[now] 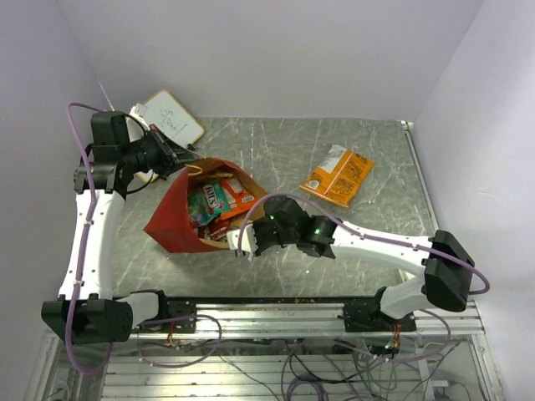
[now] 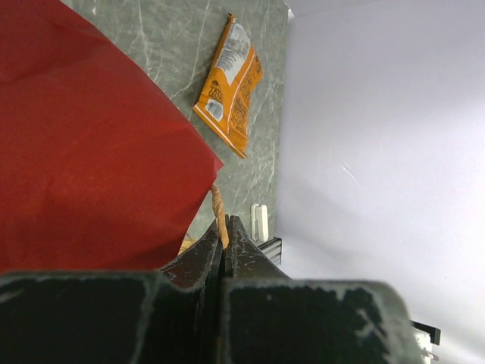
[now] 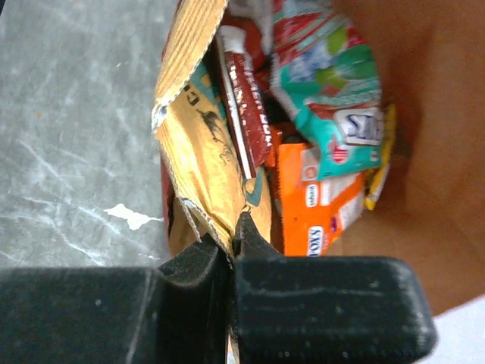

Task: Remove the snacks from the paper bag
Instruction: Take out the snack from the paper bag.

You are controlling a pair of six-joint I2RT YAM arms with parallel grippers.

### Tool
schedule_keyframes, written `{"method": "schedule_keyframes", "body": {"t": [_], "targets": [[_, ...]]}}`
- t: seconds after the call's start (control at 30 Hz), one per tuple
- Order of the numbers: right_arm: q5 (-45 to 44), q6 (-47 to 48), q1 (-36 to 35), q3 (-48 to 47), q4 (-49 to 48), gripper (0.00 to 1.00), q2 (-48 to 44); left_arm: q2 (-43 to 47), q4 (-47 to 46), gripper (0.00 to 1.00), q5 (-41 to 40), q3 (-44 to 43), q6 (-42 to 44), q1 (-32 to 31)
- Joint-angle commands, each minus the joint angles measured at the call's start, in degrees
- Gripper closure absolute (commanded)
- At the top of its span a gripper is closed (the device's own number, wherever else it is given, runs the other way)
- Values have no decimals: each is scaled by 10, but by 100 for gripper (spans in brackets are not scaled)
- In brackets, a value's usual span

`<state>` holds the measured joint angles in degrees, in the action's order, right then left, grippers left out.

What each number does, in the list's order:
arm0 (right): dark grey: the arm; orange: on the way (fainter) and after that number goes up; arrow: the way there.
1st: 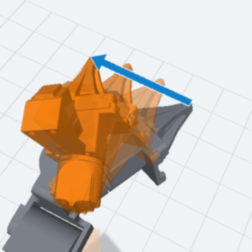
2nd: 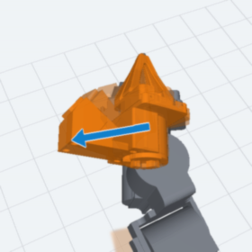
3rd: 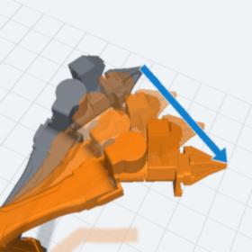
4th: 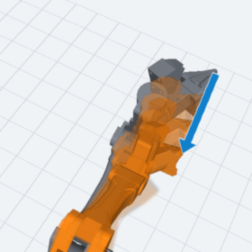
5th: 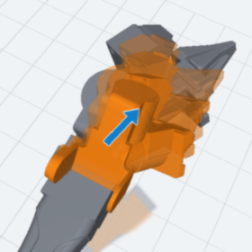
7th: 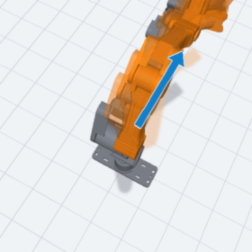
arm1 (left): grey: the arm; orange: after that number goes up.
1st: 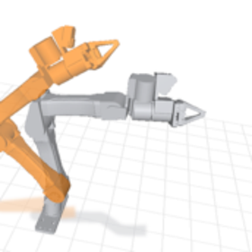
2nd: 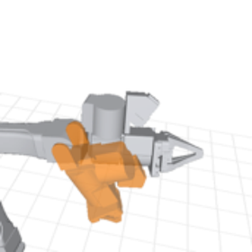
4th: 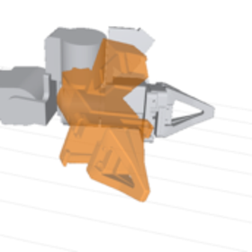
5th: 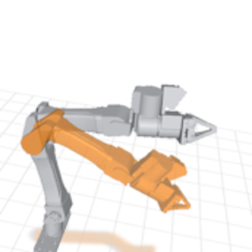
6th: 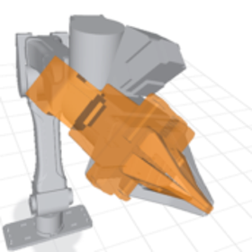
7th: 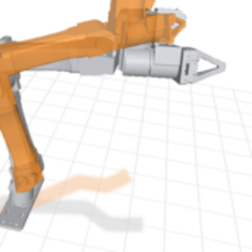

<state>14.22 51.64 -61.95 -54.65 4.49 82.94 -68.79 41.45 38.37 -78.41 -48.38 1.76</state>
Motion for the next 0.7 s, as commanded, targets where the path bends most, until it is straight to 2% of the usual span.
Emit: {"method": "schedule_keyframes", "body": {"t": [0.0, 0.2, 0.33, 0.67], "targets": [[-13, -56, -1, -92, 78, 100, -36, 4, -5, 93, -17, -24, 11, 6], [-42, -124, -1, -186, 164, 100, -42, 8, 10, 93, -20, -32, 24, 6], [-78, -164, -1, -242, 190, 100, -45, 7, 15, 93, -19, -35, 33, 6], [-172, -171, -1, -394, 247, 100, -58, 8, 29, 93, -36, -48, 47, 7]]}}
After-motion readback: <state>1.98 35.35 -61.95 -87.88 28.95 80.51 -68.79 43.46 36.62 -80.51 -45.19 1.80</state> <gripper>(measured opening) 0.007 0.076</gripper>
